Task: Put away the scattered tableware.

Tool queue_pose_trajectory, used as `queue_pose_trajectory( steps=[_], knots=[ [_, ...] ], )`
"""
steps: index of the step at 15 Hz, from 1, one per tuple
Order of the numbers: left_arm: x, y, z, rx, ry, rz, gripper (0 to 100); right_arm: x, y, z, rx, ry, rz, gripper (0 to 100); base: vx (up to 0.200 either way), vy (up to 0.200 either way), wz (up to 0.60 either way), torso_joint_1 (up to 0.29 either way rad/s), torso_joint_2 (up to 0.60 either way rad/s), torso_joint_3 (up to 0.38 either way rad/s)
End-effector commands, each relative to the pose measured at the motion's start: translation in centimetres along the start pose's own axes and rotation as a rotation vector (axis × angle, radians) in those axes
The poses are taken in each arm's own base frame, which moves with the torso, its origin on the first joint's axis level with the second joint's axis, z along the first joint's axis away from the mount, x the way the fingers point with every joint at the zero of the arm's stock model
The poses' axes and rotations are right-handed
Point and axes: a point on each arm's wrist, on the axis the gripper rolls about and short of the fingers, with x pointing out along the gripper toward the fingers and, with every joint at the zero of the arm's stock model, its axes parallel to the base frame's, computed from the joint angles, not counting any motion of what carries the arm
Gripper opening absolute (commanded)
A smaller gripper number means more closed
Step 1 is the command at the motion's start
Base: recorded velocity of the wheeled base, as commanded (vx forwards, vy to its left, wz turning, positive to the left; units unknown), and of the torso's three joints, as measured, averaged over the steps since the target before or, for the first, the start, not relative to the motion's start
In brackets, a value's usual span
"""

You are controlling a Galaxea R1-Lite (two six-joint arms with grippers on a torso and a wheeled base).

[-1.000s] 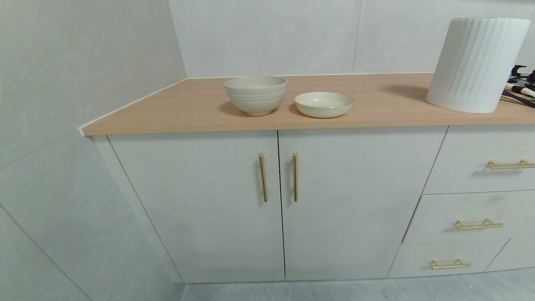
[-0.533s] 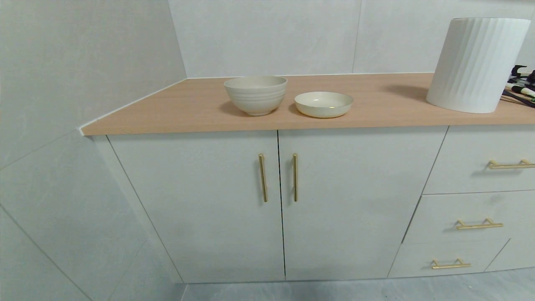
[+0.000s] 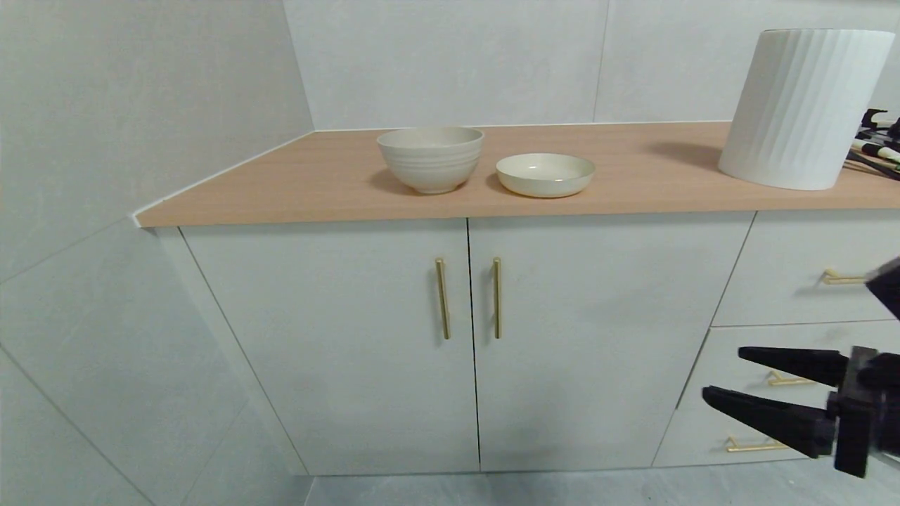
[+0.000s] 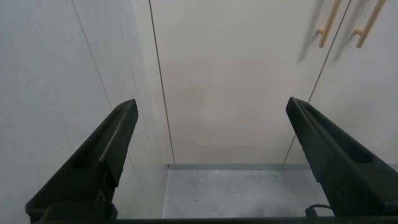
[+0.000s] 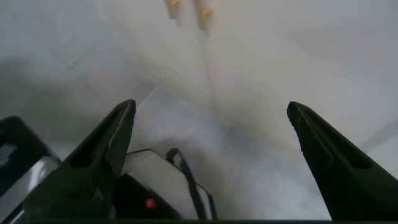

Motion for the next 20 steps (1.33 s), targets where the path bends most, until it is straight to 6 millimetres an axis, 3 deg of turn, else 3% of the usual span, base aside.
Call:
queue_pose_trajectory(
  steps=[1,7,9,10,12,16,20],
  knots=[
    [0.0,0.0,0.0,0.001,0.001,0.001,100,6.0,0.1,1.1,-0.001,0.105,0.09,100,0.0,0.0,0.0,0.0,0.0,0.0],
    [0.0,0.0,0.0,0.001,0.001,0.001,100,13.4,1.0,5.5,-0.036,0.064,0.167,100,0.0,0.0,0.0,0.0,0.0,0.0],
    [0.0,0.0,0.0,-0.001,0.001,0.001,100,16.1,2.5,6.7,-0.012,0.06,0.22,100,0.0,0.0,0.0,0.0,0.0,0.0],
    [0.0,0.0,0.0,0.001,0.001,0.001,100,16.4,2.7,6.8,0.0,0.06,0.225,100,0.0,0.0,0.0,0.0,0.0,0.0],
    [0.0,0.0,0.0,0.001,-0.001,0.0,100,19.9,3.2,4.9,0.075,0.115,0.228,100,0.0,0.0,0.0,0.0,0.0,0.0],
    [0.0,0.0,0.0,0.001,0.001,0.001,100,21.6,3.0,5.3,0.194,0.077,0.207,100,0.0,0.0,0.0,0.0,0.0,0.0],
    [0.0,0.0,0.0,-0.001,0.001,0.001,100,23.6,2.6,4.4,0.183,0.015,0.197,100,0.0,0.0,0.0,0.0,0.0,0.0]
  ],
)
